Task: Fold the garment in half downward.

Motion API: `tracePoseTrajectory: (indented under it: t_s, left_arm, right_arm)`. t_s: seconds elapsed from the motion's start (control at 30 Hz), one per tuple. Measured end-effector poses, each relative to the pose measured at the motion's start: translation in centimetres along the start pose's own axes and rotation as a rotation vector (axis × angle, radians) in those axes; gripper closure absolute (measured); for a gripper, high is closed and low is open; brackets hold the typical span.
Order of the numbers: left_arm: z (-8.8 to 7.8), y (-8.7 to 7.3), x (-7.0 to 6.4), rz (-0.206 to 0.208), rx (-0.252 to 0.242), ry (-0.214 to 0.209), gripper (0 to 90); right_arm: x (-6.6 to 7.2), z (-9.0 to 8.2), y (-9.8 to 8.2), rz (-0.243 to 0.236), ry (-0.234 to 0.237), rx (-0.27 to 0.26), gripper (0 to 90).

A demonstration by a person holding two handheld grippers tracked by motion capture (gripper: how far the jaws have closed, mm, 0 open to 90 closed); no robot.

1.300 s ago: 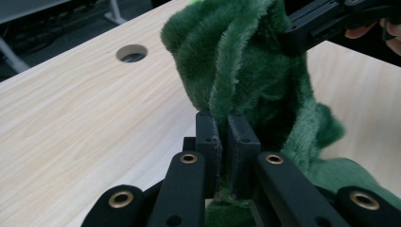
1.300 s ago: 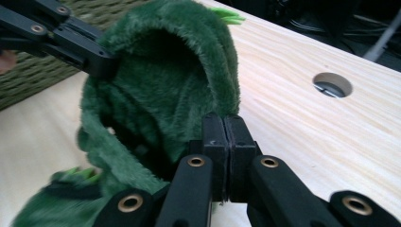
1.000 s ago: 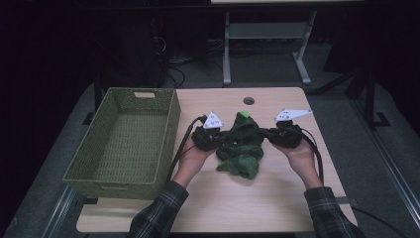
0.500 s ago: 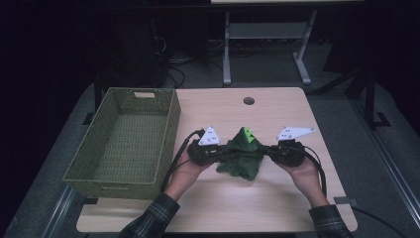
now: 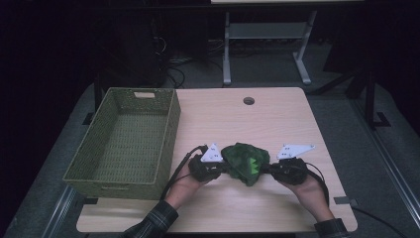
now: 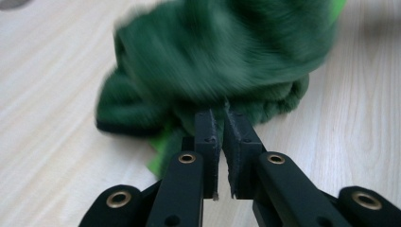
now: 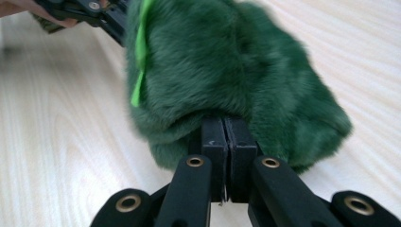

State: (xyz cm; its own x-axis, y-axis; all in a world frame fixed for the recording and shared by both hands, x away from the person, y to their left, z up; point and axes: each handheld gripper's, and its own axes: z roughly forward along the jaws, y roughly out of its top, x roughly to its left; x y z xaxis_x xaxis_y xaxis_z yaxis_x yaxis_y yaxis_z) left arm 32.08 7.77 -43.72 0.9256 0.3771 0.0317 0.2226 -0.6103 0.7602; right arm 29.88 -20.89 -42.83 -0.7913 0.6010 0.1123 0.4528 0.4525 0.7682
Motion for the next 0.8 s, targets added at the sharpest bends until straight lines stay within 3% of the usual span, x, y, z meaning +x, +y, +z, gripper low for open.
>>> tracePoseTrajectory:
  t_s: [0.1, 0.2, 0.43, 0.53, 0.67, 0.8]
  left_arm:
    - [0.6, -0.2, -0.1, 0.003, 0.022, -0.012, 84.9]
    - [0.5, 0.0, -0.1, 0.006, 0.006, -0.008, 84.3]
    - [-0.9, 1.3, 1.0, -0.050, -0.058, -0.021, 66.2]
    - [-1.5, 2.1, 1.3, -0.045, -0.080, -0.018, 61.1]
    - [-1.7, 3.3, 1.8, -0.041, -0.079, 0.000, 51.1]
    - [-1.3, 4.0, 2.8, -0.064, -0.073, 0.003, 46.8]
  right_arm:
    - [0.2, 0.2, -0.5, -0.004, 0.005, 0.023, 88.1]
    - [0.4, 0.3, -0.5, -0.019, 0.000, 0.027, 88.2]
    - [0.3, 0.2, -0.4, -0.017, 0.004, 0.016, 88.1]
    - [0.3, 0.2, -0.4, -0.017, 0.005, 0.015, 88.2]
    - [0.4, 0.2, -0.2, -0.030, 0.003, 0.016, 88.2]
    - [0.6, 0.3, 0.0, -0.036, 0.003, 0.014, 88.2]
